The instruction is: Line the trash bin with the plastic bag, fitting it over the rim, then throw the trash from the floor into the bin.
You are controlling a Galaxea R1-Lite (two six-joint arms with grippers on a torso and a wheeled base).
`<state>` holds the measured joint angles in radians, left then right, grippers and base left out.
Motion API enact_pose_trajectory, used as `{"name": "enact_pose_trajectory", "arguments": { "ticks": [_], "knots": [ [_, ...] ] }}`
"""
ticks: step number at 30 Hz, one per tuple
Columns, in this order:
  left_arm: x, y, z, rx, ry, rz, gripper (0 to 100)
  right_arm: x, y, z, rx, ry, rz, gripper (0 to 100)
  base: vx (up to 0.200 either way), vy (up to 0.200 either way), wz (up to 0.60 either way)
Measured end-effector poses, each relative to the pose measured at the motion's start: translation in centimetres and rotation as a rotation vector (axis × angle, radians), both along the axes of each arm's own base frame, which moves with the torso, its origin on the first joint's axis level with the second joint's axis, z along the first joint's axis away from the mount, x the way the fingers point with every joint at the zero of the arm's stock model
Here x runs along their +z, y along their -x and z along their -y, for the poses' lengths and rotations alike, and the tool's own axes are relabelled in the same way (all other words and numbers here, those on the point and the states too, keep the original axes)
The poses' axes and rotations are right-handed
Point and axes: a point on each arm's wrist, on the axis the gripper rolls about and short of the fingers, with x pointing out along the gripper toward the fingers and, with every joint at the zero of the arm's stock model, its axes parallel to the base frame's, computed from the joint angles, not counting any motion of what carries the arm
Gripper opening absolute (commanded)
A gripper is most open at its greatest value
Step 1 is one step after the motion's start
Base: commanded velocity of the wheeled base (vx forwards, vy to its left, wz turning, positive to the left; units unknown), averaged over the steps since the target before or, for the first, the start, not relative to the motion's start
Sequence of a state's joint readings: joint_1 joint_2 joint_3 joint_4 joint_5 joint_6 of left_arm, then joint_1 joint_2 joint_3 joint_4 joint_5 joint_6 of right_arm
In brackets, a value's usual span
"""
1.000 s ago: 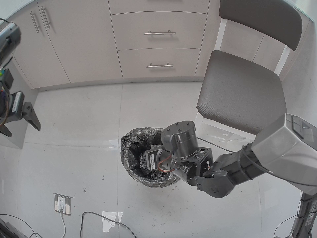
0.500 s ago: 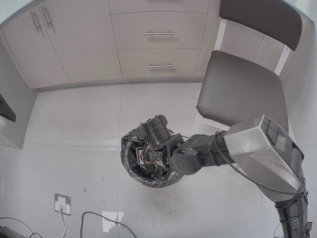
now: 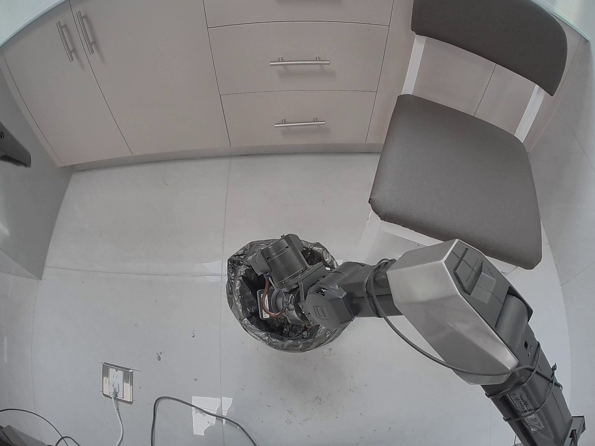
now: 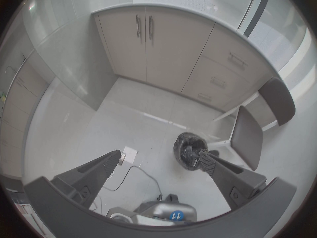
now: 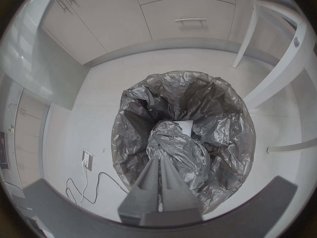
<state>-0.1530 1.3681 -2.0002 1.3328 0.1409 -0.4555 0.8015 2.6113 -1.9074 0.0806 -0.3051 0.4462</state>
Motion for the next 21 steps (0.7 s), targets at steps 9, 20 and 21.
{"name": "enact_pose_trajectory", "arguments": {
  "ticks": [9, 20, 21],
  "knots": [
    [1.8, 0.5, -0.1, -0.004, 0.024, 0.216, 100, -1.5, -1.6, 0.6, -0.031, 0.002, -0.004, 0, 0.0, 0.0, 0.0],
    [0.9, 0.5, -0.1, -0.004, 0.024, 0.213, 100, -3.7, -3.1, 1.7, -0.069, 0.029, -0.036, 0, 0.0, 0.0, 0.0],
    [0.8, 0.4, -0.1, -0.005, 0.024, 0.211, 100, -4.0, -3.2, 1.9, -0.077, 0.036, -0.047, 0, 0.0, 0.0, 0.0]
  ]
}}
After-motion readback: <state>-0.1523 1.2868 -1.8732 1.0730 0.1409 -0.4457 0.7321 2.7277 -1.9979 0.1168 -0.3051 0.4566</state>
